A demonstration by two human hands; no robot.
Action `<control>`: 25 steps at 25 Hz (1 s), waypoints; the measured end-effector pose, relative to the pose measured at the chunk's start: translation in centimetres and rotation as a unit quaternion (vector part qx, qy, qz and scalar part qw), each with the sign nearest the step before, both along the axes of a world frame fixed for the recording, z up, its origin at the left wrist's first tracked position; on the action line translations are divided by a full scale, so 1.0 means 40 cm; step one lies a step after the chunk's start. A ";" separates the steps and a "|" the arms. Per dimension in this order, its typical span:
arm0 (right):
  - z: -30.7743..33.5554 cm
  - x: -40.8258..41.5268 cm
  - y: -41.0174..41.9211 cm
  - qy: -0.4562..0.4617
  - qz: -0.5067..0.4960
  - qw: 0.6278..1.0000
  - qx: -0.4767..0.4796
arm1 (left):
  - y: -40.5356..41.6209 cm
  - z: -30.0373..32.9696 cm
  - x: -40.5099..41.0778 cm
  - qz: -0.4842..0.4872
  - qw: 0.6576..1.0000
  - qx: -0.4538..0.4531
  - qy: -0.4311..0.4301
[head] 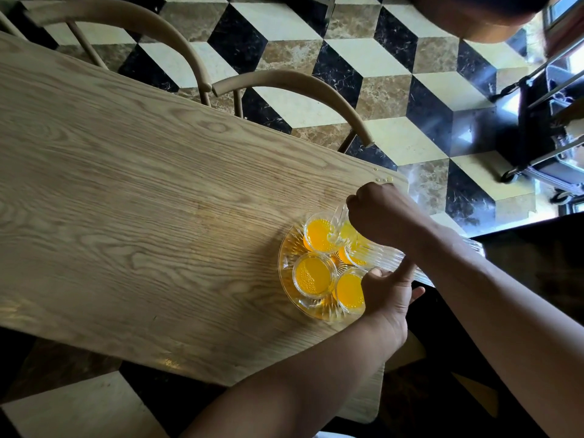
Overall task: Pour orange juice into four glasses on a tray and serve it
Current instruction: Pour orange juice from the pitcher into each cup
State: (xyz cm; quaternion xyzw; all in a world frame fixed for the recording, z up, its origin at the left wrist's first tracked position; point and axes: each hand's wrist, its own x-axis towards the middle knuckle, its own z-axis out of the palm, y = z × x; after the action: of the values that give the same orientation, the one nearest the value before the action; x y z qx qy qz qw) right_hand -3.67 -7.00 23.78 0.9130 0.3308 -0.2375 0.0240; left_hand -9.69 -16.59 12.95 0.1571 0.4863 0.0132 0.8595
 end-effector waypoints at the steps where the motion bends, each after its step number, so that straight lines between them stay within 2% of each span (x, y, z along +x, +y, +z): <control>1: 0.007 0.001 -0.010 -0.002 -0.008 1.000 0.014 | -0.004 -0.002 -0.005 -0.005 1.000 0.012 -0.007; 9: 0.065 -0.032 -0.090 -0.023 -0.080 0.992 0.099 | -0.013 0.014 -0.054 -0.035 0.987 0.152 -0.022; 13: 0.093 -0.063 -0.166 -0.016 -0.135 0.980 0.144 | -0.052 0.012 -0.100 -0.096 0.966 0.241 -0.002; 18: 0.145 -0.100 -0.271 0.003 -0.235 0.945 0.229 | -0.105 0.084 -0.168 -0.149 0.939 0.304 -0.060; 25: 0.167 -0.187 -0.396 0.040 -0.278 0.920 0.274 | -0.191 0.117 -0.261 -0.212 0.895 0.393 -0.005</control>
State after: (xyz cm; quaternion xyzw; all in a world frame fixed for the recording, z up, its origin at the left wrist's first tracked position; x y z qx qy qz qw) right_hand -11.17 -22.83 30.47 0.9289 0.1164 -0.1711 -0.3071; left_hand -20.13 -24.24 17.62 0.5811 0.3925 0.0211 0.7127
